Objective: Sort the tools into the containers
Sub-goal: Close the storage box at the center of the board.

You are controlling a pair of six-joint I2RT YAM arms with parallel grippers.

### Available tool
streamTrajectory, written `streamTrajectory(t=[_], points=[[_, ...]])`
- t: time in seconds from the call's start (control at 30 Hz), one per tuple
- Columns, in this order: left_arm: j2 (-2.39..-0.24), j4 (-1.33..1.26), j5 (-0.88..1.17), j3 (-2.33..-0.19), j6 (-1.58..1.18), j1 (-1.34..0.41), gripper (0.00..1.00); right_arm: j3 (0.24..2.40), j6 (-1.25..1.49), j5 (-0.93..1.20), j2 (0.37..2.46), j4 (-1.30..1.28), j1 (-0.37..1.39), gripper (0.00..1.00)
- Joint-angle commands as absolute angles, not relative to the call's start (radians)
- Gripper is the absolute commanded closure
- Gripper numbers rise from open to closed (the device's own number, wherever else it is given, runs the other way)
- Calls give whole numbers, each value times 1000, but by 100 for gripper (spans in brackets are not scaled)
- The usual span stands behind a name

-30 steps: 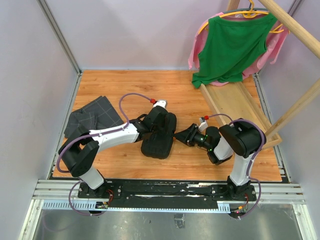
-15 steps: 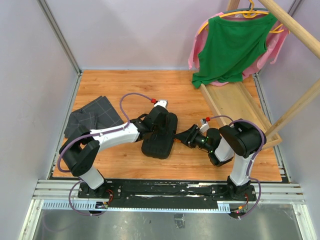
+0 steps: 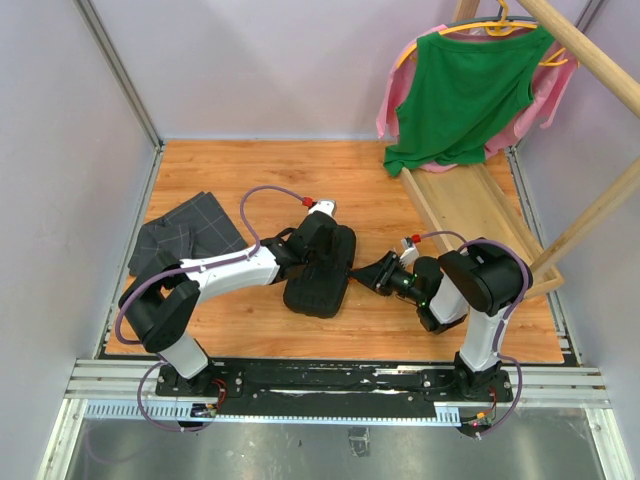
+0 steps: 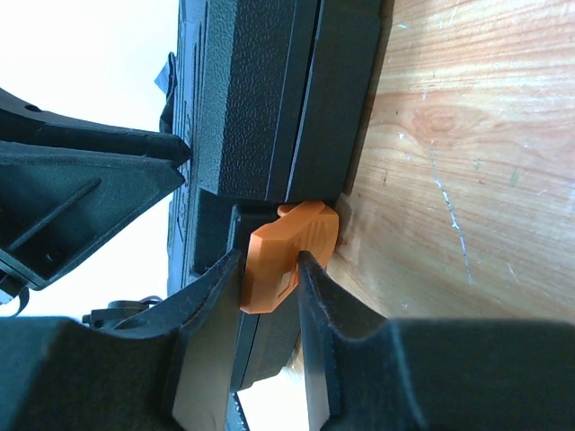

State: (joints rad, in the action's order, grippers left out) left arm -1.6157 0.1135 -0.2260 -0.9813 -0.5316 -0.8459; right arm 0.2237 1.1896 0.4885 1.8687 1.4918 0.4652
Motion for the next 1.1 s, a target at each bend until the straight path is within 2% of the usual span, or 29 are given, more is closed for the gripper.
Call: streamTrajectory(t=[0.0,0.4,0.6,0.83,1.07], points=[[-1679,224,-151,-952,-551,-876,68,205,1174,475,1877,1524,464,71],[-1681,228,-156,-953,-551,-876,68,177,1140,457,1877,1501,465,93],[-1684,228,-155,-953,-548,-876,68,169,1098,447,1804,1419,465,97],[-1686,224,-155,-953,-546,-876,69,185,999,416,1618,1158,465,98],[-1688,220,-151,-953,-546,-876,69,252,849,337,1364,733,466,98]])
